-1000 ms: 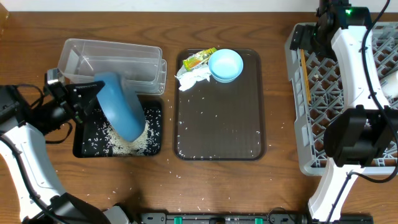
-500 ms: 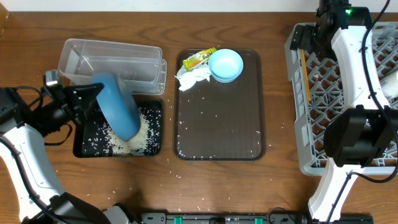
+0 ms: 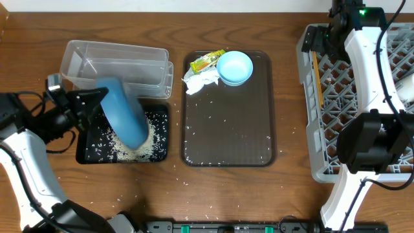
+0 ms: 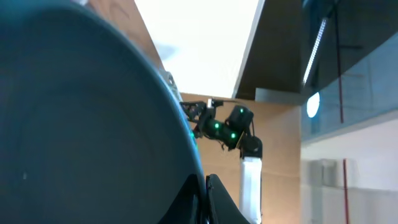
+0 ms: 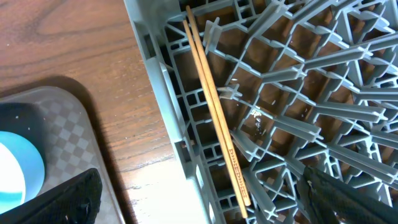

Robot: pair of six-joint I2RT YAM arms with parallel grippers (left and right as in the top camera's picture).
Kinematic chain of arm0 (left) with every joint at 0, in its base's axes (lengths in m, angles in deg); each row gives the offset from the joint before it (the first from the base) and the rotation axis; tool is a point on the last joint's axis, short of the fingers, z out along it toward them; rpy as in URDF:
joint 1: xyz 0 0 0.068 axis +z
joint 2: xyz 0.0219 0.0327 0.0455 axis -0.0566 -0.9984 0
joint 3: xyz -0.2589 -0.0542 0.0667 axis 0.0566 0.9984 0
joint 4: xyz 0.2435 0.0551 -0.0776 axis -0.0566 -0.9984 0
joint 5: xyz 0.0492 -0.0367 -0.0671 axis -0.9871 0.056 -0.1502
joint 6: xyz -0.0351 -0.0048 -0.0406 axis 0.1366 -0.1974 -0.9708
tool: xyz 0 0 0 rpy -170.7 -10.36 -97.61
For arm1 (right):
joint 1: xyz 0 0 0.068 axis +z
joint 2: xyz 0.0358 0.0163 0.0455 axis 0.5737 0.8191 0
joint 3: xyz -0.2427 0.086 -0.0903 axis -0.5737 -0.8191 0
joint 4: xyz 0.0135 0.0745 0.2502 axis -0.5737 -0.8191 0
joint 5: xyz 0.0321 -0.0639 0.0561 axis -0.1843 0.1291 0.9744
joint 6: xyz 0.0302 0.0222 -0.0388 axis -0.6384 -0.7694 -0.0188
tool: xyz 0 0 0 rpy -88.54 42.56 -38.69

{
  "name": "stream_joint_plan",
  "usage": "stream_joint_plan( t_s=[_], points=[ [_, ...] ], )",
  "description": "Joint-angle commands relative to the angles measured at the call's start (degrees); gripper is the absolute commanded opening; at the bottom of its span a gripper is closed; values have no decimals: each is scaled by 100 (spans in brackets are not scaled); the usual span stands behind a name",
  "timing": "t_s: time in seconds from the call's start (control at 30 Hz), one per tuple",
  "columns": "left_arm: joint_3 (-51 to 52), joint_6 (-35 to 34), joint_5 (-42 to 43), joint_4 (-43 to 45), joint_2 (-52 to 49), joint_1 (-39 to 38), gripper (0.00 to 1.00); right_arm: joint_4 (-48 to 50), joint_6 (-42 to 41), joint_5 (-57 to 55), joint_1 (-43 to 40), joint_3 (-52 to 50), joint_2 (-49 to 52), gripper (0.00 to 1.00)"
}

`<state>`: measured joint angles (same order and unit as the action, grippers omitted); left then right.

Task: Sort waste into correct bins and load items into the dishwasher rack
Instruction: 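Tilt the blue plate to pour the rice onto the black tray, then set the empty blue plate on the brown tray and withdraw left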

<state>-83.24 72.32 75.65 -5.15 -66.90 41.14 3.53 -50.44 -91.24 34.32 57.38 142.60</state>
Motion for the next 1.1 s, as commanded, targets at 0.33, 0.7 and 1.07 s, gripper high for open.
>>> stream_joint_plan(
  t_s=[0.33,0.7,1.07],
  points=[
    [-46,-1102,-2190,1010,957,-2490,6,-15,-72,-15,-9,120,-197,99],
    [-46,-1510,-6161,3084,907,-6205,15,-15,-72,-15,-9,120,-197,99],
    [-46,-1469,-8109,3272,-354,-7879,13,-15,-72,-15,-9,120,-197,99]
  ],
)
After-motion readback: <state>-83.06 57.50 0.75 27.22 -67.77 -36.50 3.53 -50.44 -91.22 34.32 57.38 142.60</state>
